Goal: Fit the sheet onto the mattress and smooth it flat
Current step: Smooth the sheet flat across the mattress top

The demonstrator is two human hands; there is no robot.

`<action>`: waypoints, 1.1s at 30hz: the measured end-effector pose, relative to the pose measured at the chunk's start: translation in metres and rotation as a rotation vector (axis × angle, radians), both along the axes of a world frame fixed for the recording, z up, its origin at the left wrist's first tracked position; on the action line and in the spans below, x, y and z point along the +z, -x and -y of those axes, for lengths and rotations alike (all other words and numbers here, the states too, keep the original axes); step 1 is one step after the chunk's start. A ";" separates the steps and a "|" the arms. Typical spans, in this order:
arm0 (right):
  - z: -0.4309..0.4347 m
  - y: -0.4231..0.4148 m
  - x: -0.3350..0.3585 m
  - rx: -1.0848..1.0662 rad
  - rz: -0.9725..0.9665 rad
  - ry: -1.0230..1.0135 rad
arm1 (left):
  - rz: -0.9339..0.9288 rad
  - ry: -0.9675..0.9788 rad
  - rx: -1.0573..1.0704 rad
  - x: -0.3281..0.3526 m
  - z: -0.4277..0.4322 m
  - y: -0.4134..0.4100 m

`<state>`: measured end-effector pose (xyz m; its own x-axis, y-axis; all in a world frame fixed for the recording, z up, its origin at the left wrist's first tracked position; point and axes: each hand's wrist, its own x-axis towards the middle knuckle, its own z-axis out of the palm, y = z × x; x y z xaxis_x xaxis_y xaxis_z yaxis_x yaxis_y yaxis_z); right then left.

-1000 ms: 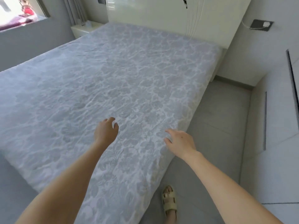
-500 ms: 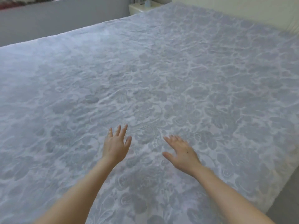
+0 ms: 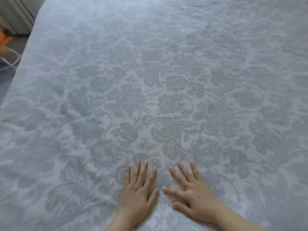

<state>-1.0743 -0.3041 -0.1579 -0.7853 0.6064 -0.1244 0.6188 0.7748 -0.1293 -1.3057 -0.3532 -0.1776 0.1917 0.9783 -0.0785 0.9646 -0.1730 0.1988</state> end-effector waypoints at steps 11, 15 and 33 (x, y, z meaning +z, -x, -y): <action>0.072 -0.012 0.068 0.320 -0.002 0.265 | 0.113 -0.084 -0.233 0.066 0.113 0.035; 0.022 0.080 0.077 -0.030 0.034 0.283 | -0.083 0.112 0.421 0.072 0.052 0.089; -0.039 0.016 0.056 -0.489 0.104 0.230 | 0.060 0.081 0.221 0.087 -0.072 -0.048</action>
<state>-1.0904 -0.2649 -0.1023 -0.3952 0.8454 -0.3593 0.9182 0.3526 -0.1803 -1.2576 -0.2816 -0.0902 -0.0192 0.9880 -0.1535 0.9634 0.0594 0.2616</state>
